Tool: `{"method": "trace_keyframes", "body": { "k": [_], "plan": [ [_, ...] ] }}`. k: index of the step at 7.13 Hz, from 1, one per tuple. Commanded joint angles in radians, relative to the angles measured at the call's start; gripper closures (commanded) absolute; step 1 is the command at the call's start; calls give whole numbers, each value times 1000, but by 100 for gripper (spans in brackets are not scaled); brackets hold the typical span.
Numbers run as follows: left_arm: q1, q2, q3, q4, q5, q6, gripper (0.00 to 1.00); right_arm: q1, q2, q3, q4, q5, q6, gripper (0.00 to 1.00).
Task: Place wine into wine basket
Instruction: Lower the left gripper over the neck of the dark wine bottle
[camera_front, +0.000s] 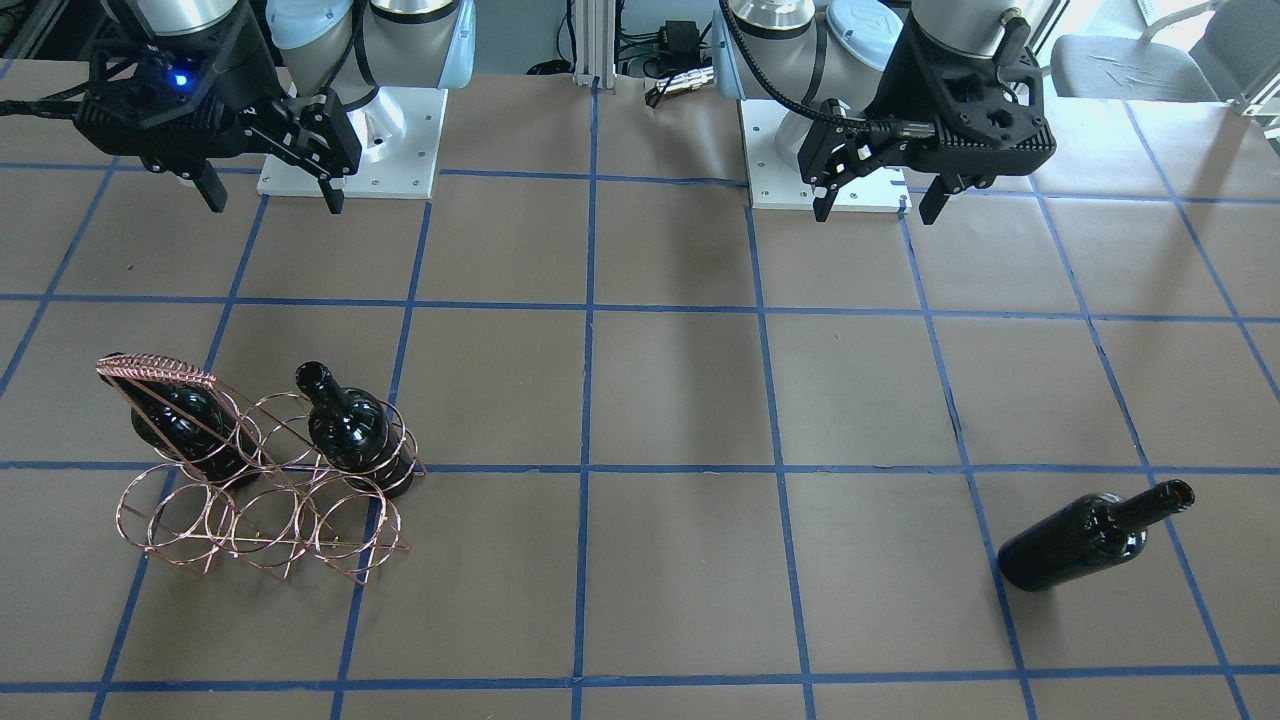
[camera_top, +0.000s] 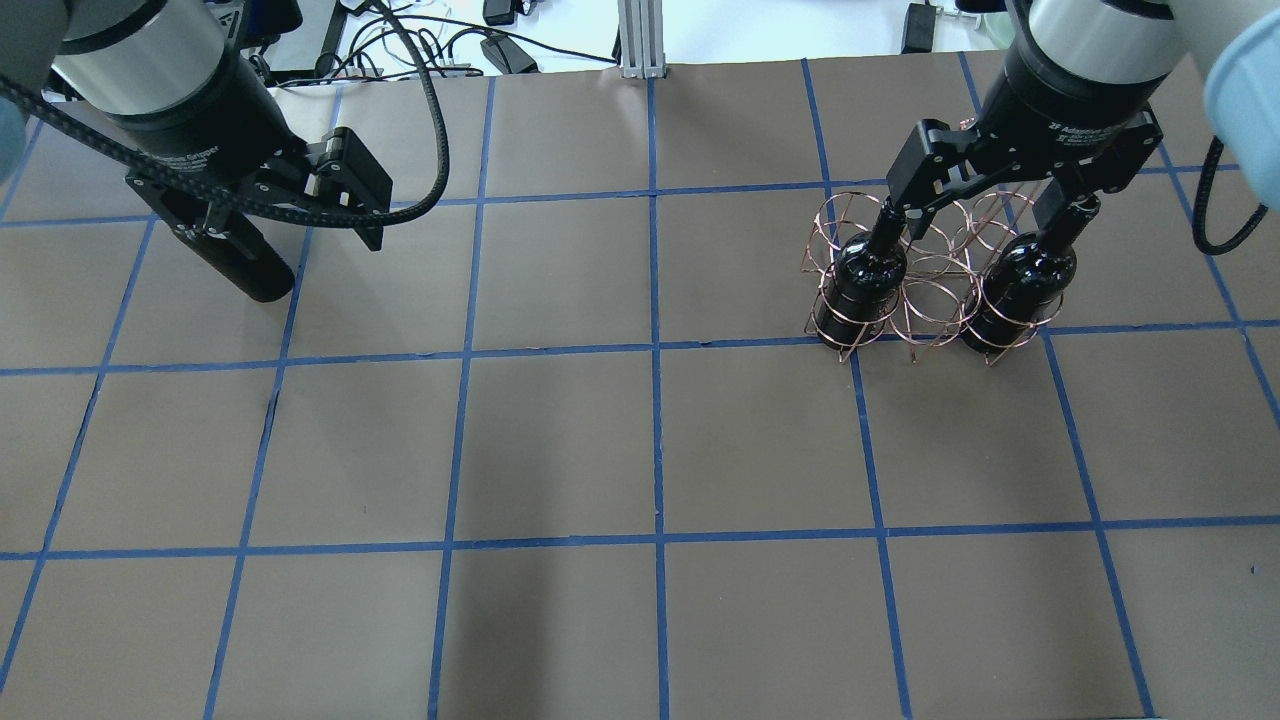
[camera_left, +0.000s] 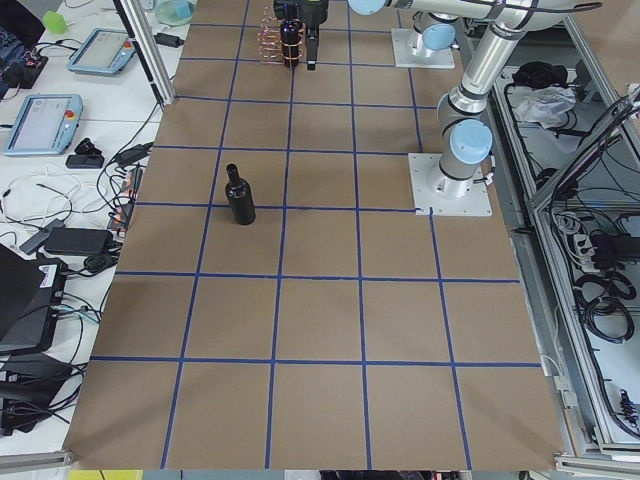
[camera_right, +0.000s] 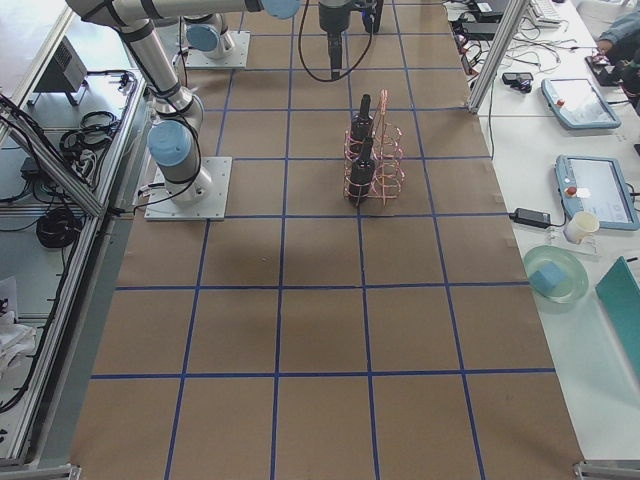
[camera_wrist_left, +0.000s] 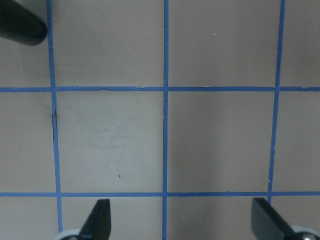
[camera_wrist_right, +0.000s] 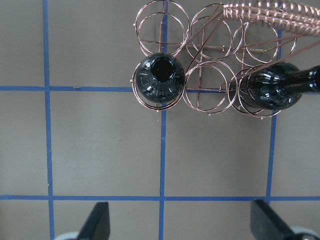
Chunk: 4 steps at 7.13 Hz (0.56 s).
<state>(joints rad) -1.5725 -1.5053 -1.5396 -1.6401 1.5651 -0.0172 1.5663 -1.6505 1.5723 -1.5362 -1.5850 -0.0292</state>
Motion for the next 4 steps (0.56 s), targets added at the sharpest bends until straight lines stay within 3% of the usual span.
{"method": "trace_keyframes", "body": {
  "k": [1, 4],
  "plan": [
    [-1, -1, -7, 0, 10, 9, 0, 0, 0, 0, 2, -1, 0, 0],
    [12, -7, 1, 5, 7, 12, 0, 0, 0, 0, 2, -1, 0, 0]
  ]
}}
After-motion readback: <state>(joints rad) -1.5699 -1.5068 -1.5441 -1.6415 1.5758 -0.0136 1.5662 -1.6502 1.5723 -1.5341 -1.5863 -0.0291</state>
